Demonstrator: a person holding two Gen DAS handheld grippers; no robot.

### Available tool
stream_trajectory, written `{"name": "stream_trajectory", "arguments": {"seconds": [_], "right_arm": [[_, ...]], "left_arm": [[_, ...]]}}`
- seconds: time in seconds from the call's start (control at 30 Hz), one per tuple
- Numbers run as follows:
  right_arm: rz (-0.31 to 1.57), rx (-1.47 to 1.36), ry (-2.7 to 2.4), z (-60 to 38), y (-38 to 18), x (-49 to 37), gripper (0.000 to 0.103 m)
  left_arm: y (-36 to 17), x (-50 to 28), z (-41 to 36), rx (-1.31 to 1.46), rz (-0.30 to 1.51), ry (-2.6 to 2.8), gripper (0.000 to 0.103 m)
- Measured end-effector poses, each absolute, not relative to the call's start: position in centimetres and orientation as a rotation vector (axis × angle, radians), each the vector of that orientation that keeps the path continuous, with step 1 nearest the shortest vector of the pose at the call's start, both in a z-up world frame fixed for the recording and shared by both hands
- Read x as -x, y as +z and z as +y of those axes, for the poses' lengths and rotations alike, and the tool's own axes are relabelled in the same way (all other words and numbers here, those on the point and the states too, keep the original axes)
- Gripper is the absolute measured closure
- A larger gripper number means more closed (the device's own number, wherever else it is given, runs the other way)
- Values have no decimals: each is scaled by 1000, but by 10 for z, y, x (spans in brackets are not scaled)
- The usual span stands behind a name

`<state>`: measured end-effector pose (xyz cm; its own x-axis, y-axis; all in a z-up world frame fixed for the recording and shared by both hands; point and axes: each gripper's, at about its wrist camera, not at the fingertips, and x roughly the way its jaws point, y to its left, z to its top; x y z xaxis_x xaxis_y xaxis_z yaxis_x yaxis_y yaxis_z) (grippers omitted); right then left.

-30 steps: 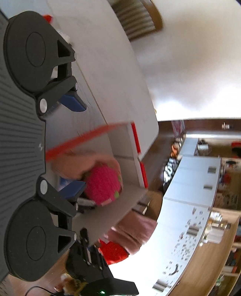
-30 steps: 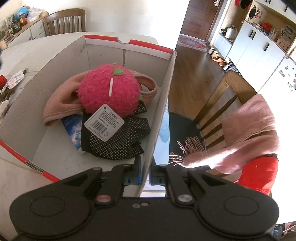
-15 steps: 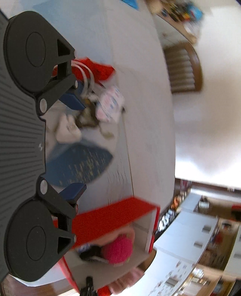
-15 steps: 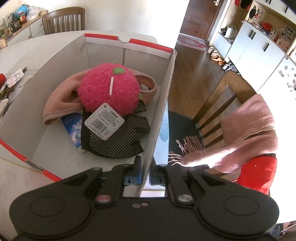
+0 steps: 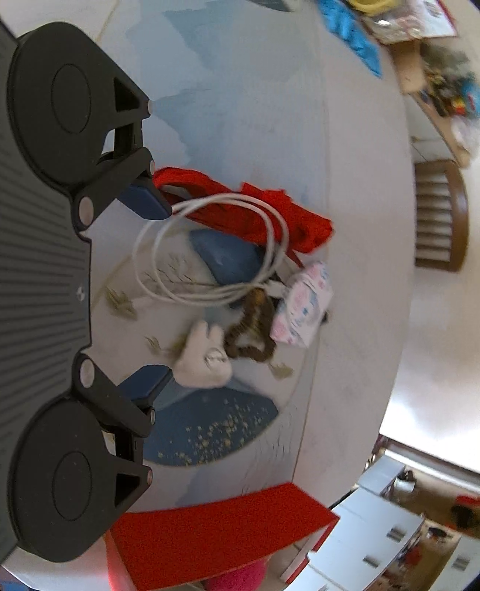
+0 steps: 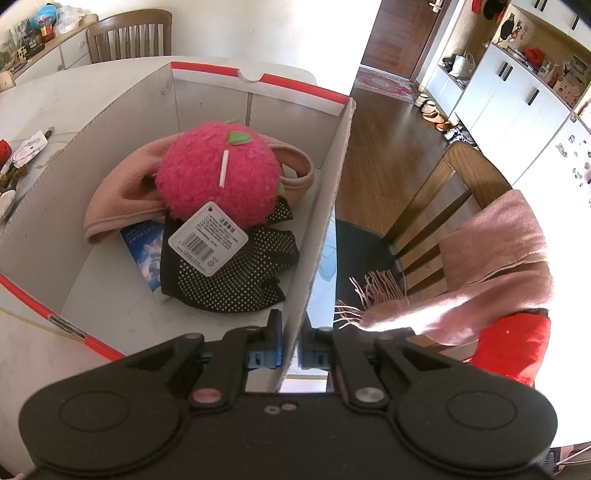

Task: Organize objects
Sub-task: 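Move the left gripper back over the table to the white cable, then close the left gripper on the white cable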

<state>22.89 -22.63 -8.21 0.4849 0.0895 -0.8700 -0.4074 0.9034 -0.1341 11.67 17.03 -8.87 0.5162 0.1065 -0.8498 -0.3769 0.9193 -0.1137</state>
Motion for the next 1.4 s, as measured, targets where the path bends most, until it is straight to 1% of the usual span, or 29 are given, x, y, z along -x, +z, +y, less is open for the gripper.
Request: {"name": "stream_trajectory", "arguments": {"seconds": [0.33,0.57,0.6,0.7,0.73,0.87,0.93,1.0,1.03,1.13,1.3,1.4], "right_arm": [[1026,348,309,-226,-82,-229,96],[1027,351,308,-225,-82,-228,96],[1027,351,308,-225,-82,-228,96],[1026,352,307,-225,-82,-228,96],[1027,351,307,-225,-82,-228,96],[1026,352,305,-225,-83,-228,96],[1026,352,305,-224,-83,-228,96],[1026,352,304,-225,-83,-228,96],[1026,353,304,-224,-83,-228,96],[1024,352,303,-226,-84,-228,96],[1025,352,304,-226,-84,-228,96],[1024,355,304,-224,-83,-227,96]], "left_arm": [[-115,-112,191,386,1016,372,17],[-122,-117,197,396,1009,395,18],[-122,-118,198,398,1007,400,20],[-123,-120,201,424,1002,412,28],[-123,-121,202,428,1003,416,34],[-124,-123,205,440,995,437,49],[-123,-122,206,449,981,442,70],[-121,-121,206,440,975,451,75],[-120,-120,205,434,974,455,81],[-114,-117,204,406,964,457,89],[-93,-110,194,296,919,435,99],[-78,-107,185,236,885,405,100]]}}
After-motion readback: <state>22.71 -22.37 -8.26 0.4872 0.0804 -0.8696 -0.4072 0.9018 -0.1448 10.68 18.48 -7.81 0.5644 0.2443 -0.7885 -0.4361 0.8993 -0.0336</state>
